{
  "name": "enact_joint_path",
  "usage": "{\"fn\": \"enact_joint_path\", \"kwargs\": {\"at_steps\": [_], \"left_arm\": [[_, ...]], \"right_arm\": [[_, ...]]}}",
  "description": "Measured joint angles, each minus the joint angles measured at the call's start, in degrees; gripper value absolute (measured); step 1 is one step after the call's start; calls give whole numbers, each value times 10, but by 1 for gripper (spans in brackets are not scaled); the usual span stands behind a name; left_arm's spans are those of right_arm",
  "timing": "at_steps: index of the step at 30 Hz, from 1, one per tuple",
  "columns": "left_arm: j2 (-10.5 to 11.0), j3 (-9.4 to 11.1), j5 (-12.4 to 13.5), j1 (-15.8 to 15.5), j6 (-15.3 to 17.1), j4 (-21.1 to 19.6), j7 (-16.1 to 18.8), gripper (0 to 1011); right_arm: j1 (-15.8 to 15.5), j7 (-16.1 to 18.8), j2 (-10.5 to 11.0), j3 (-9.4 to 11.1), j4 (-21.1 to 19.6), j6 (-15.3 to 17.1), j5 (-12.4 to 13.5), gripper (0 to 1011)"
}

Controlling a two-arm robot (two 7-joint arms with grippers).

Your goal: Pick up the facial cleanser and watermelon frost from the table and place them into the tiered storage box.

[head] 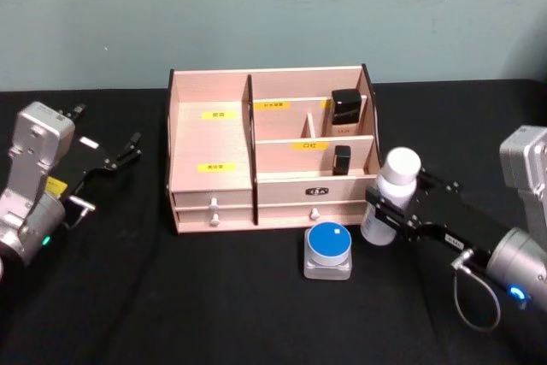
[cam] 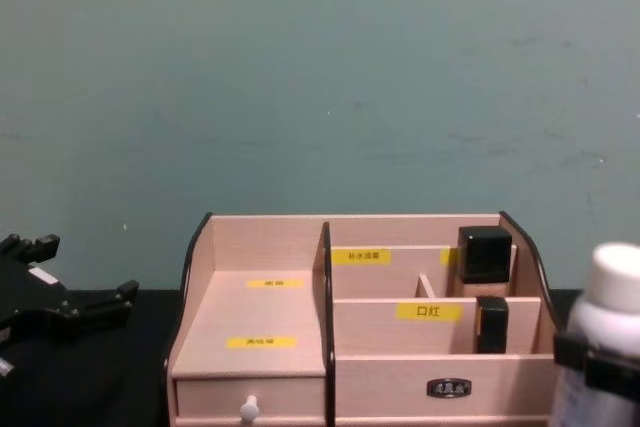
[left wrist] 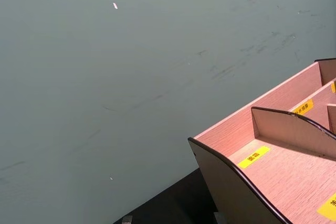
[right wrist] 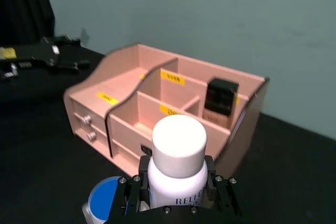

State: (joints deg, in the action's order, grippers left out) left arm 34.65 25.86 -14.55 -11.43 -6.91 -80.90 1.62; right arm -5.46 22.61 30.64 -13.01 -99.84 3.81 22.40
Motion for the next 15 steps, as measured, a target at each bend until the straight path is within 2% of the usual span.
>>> {"fn": "enact_joint_path", "kwargs": {"at_steps": [6,12,15], "left_arm": [[0,0,0,0,0,0,0,1001],[0,0,0,0,0,0,0,1001],[0,0,0,0,0,0,0,1001]], "right_arm": [[17,9,2,-5,-29,9,10,601],[61,15,-8,-23,-36,15,19,601],[86,15,-18,-35,-27,17,20,601]]}}
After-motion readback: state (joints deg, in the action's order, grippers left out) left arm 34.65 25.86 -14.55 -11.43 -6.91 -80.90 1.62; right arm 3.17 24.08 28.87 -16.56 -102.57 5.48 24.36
